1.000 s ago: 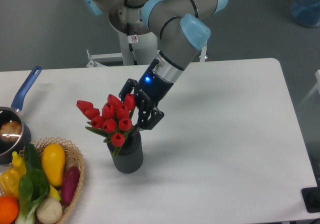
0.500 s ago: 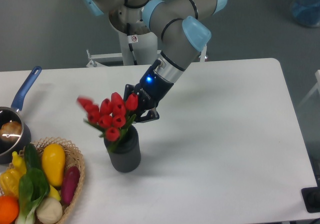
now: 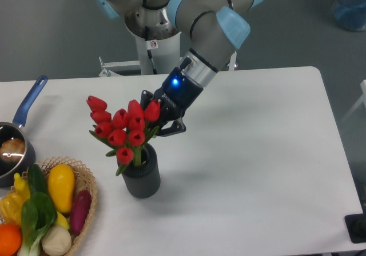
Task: Pick up the flowers from the vase
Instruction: 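Lift the gripped tulips straight up out of the grey vase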
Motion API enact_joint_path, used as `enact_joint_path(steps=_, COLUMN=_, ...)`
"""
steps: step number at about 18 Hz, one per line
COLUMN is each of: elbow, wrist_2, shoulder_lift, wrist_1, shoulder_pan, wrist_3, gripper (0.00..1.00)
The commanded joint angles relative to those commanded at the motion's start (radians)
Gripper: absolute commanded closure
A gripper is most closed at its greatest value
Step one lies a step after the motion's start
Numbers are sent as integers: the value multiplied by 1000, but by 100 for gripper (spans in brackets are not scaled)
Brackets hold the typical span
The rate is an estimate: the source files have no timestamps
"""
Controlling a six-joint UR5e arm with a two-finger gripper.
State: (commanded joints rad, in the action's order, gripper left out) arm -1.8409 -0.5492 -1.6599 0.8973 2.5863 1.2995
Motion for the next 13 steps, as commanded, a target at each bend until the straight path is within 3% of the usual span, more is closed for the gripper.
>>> enact_joint_path(steps=4, elbow=6, wrist_2=8, shoulder_lift=54, wrist_1=18, shoulder_pan=17, wrist_3=-54, gripper=100)
enact_joint_path(steps=8, elbow=6, wrist_2=2, shoulder_lift=120, wrist_1=123, shoulder_pan=40, wrist_3=-52, gripper=100)
enact_joint_path(steps=13, elbow=17, wrist_2=-2, shoulder_lift=172, wrist_1=163, shoulder_pan=63, wrist_3=-54, gripper=100)
